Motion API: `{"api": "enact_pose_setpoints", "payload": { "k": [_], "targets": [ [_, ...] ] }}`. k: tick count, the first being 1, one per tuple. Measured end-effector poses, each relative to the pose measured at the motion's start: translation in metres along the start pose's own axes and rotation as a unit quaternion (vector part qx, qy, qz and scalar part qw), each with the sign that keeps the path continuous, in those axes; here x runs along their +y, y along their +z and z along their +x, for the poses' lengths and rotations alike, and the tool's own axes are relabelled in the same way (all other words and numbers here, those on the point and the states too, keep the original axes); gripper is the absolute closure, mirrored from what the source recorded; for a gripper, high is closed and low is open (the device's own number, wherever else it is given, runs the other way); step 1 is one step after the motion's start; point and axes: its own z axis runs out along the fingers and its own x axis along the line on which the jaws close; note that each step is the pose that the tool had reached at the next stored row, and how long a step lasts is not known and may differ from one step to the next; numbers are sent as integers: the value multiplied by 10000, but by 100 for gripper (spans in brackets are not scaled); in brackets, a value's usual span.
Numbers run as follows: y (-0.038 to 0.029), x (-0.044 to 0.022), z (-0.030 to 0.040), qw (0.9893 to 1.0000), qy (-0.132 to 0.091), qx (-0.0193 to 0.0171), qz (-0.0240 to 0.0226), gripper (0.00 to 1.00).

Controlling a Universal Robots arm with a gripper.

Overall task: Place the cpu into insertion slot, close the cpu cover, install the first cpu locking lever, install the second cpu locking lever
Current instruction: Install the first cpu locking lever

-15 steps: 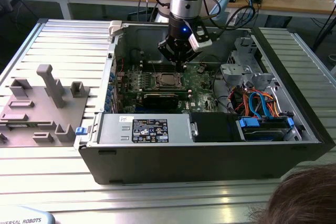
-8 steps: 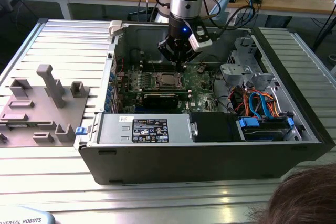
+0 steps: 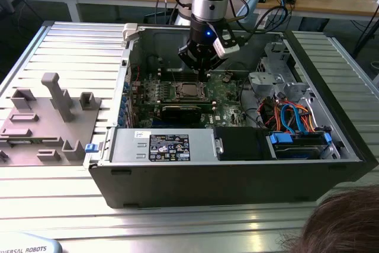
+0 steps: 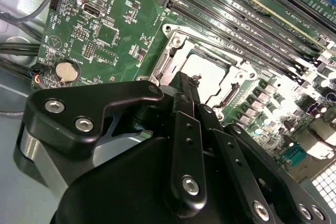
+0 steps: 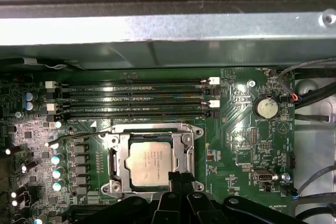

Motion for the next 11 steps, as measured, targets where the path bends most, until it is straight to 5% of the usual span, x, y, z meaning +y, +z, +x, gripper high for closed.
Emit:
{"api": "enact_pose_setpoints", "payload": {
  "k": [11],
  "targets": [
    [0, 0, 0, 10000, -50, -3, 0, 89]
  ]
}}
